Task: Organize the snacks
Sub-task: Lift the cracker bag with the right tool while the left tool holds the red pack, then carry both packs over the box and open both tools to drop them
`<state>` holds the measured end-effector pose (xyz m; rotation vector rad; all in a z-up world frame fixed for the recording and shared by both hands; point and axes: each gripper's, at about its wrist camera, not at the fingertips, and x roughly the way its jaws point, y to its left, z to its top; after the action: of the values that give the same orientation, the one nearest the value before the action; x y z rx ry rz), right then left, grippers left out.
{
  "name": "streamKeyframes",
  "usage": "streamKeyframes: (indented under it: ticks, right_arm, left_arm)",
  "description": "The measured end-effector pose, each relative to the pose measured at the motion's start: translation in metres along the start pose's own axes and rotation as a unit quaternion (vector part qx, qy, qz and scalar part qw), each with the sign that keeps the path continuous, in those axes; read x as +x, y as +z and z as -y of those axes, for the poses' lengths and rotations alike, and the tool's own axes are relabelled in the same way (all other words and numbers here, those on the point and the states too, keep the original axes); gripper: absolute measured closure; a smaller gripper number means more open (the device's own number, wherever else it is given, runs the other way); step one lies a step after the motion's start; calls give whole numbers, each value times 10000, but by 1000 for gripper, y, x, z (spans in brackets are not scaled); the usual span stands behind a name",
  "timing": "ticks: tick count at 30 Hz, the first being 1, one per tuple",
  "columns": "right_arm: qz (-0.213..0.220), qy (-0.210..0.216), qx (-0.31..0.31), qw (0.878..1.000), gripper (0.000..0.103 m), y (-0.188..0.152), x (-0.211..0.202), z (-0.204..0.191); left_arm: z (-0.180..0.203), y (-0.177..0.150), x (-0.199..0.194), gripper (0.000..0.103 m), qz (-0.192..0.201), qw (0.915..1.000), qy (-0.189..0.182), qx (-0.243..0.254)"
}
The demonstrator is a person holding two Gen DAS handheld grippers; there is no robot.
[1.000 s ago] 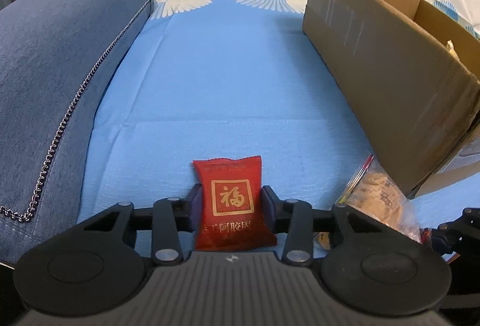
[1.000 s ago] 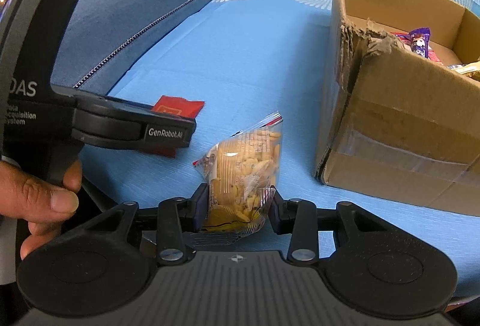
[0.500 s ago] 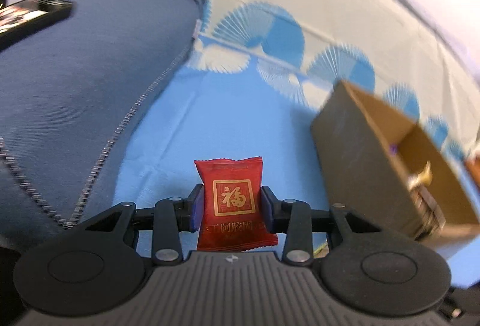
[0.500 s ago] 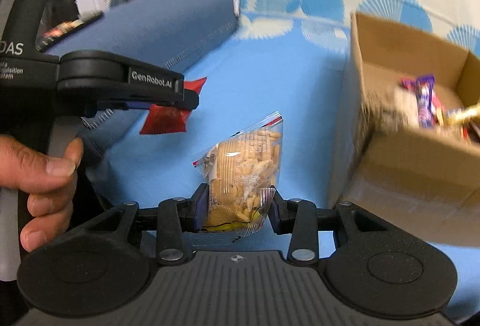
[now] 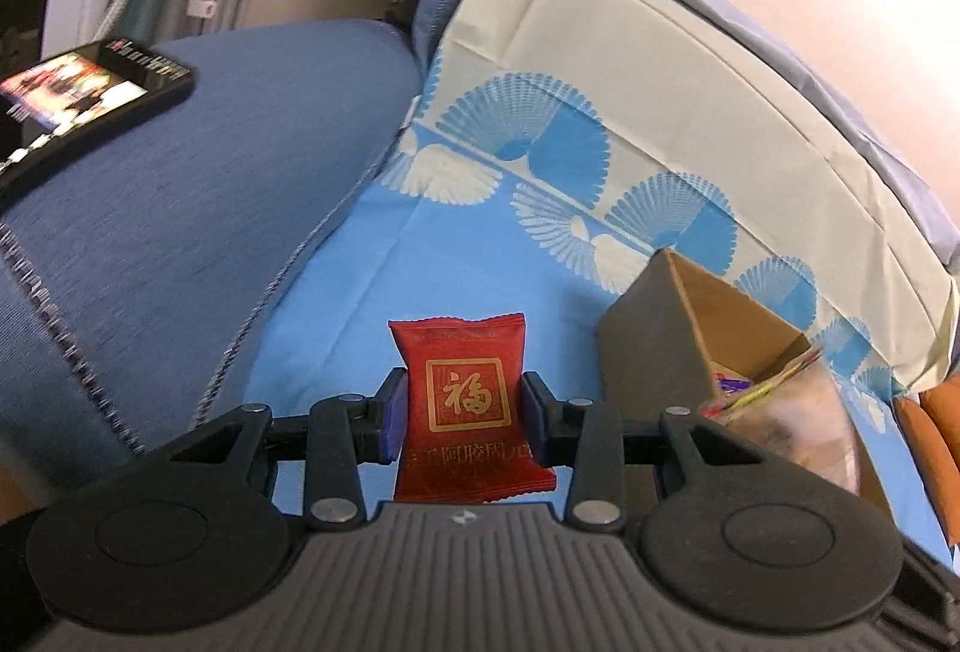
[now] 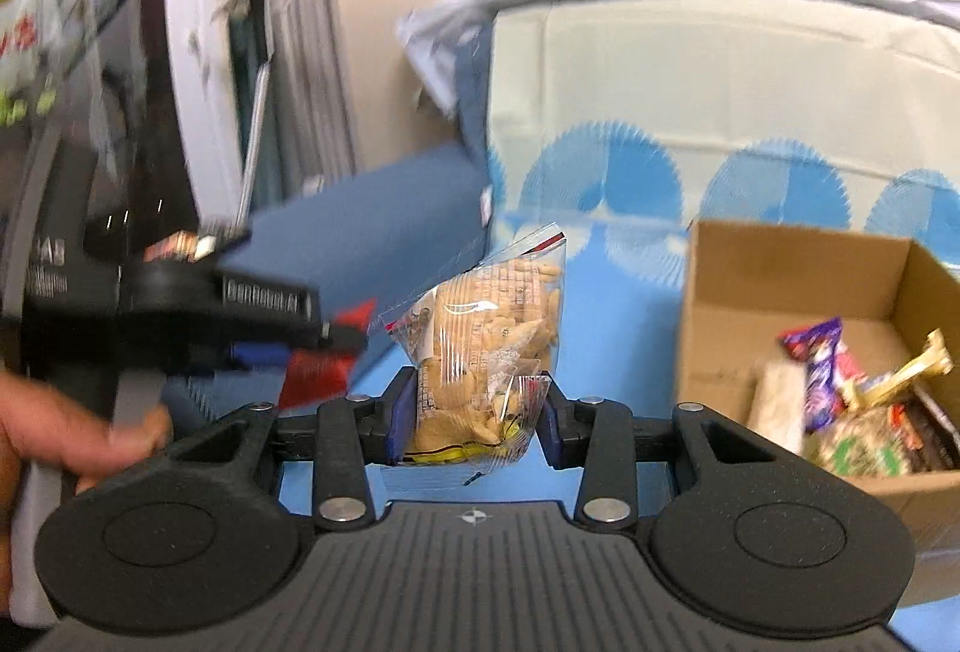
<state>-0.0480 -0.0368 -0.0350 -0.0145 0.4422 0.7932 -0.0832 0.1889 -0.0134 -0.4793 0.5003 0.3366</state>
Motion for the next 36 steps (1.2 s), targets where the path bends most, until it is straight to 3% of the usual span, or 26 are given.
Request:
streamKeyframes:
  ticks: [8, 14, 19, 27, 36]
  right_arm:
    - [840, -714, 556, 9924, 61, 23, -19, 49]
    - [1255, -1651, 1282, 9698, 61, 30, -29, 99]
    - [1307, -2014, 1620, 9572, 61, 31, -30, 130]
    - [1172, -2135, 1833, 9524, 61, 32, -19, 151]
    - [861, -2170, 1793, 9557, 61, 31, -10, 154]
  left_arm:
    - [91, 31, 17, 60, 297, 9958, -563, 655]
    - [185, 57, 31, 60, 667, 9820, -1266, 1235]
    - [236, 60, 42, 60, 744, 9726, -1593, 1521]
    - [262, 44, 61, 60, 526, 9702, -1651, 1696]
    - [256, 34, 75, 60, 287, 9710, -1518, 1827]
